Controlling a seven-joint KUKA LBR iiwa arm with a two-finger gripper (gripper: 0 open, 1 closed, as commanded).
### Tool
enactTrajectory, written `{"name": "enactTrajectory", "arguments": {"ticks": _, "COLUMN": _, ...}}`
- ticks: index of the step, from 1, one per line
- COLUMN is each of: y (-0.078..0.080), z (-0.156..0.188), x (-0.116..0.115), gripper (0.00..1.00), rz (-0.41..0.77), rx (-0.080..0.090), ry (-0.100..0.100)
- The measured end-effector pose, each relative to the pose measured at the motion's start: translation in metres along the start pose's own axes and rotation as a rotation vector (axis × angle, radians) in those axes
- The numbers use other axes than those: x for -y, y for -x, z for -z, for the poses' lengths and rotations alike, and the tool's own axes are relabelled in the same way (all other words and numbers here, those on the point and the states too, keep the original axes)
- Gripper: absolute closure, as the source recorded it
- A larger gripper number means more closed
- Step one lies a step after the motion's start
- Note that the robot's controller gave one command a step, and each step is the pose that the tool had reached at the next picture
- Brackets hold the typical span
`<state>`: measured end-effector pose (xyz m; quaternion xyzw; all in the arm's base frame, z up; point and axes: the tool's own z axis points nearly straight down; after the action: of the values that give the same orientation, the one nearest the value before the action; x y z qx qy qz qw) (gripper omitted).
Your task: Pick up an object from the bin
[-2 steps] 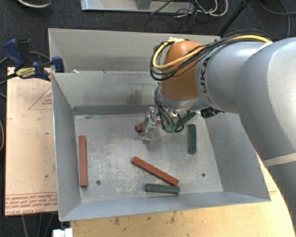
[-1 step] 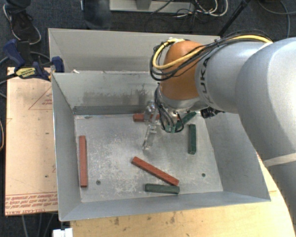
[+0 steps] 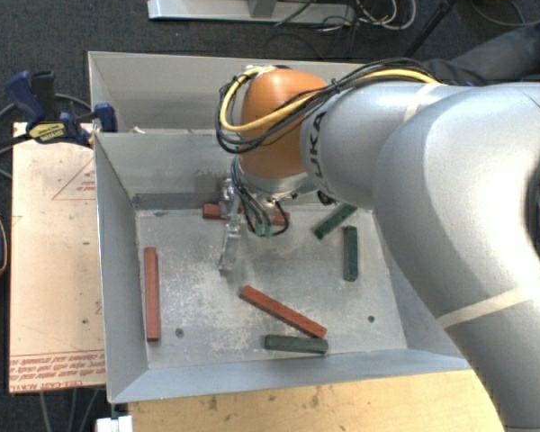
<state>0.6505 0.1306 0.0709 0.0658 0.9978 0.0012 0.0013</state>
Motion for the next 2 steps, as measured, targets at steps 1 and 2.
{"name": "enactTrajectory", "arguments": {"ticks": 1, "y": 0.003, "z": 0.004, "x": 0.003, "gripper": 1.0, "rz": -0.006, "rx": 0.009, "ry": 0.001}}
{"name": "enactTrajectory", "arguments": {"ticks": 2, "y": -0.073, "z": 0.037, "x": -0.01, "gripper": 1.0, "rz": -0.024, "rx": -0.004, "ry": 0.0}}
